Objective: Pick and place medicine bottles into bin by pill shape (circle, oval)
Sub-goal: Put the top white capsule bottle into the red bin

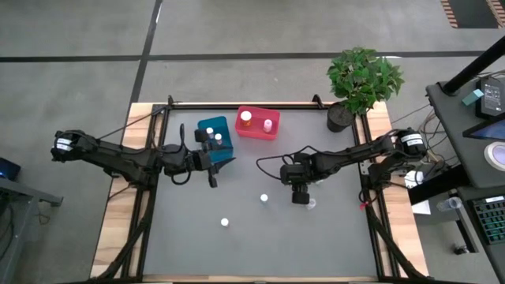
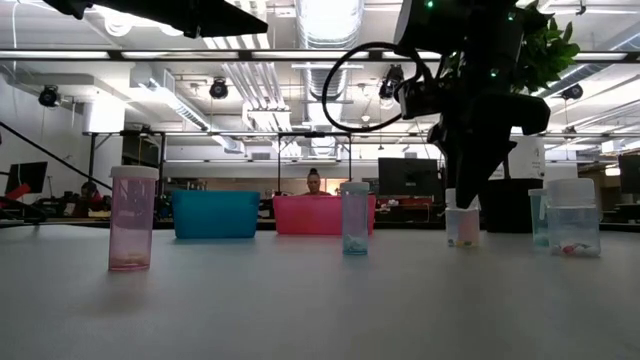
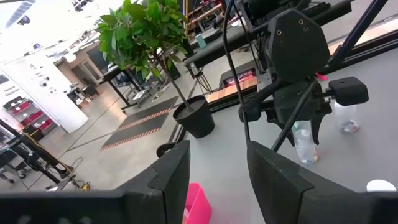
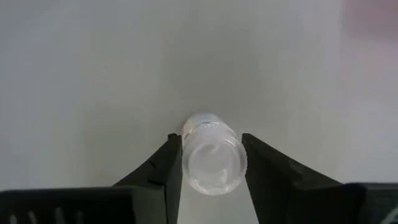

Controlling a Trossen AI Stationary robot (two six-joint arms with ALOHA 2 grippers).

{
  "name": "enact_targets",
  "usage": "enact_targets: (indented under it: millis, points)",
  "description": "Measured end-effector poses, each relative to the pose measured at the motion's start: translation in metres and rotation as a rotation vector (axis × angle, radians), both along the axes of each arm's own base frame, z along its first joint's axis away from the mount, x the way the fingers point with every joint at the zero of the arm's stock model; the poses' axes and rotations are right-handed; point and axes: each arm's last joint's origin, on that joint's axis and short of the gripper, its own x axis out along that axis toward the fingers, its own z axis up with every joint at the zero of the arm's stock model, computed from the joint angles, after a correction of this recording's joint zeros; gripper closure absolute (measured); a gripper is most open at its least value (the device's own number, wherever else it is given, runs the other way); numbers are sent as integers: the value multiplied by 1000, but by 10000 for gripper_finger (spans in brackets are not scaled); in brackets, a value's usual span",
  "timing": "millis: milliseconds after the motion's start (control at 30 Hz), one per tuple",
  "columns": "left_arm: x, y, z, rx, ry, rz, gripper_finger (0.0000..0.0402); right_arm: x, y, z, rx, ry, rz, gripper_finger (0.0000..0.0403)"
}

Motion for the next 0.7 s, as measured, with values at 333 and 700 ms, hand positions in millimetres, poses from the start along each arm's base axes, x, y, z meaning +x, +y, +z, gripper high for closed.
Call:
enact_targets:
  millis: [333, 700]
  points:
    - [-10, 3, 9, 131, 4, 45, 259, 8, -8, 25, -2, -18, -11, 254]
    - [-23, 4, 9, 156, 73, 47, 259, 50, -50, 103, -47, -181, -16, 266]
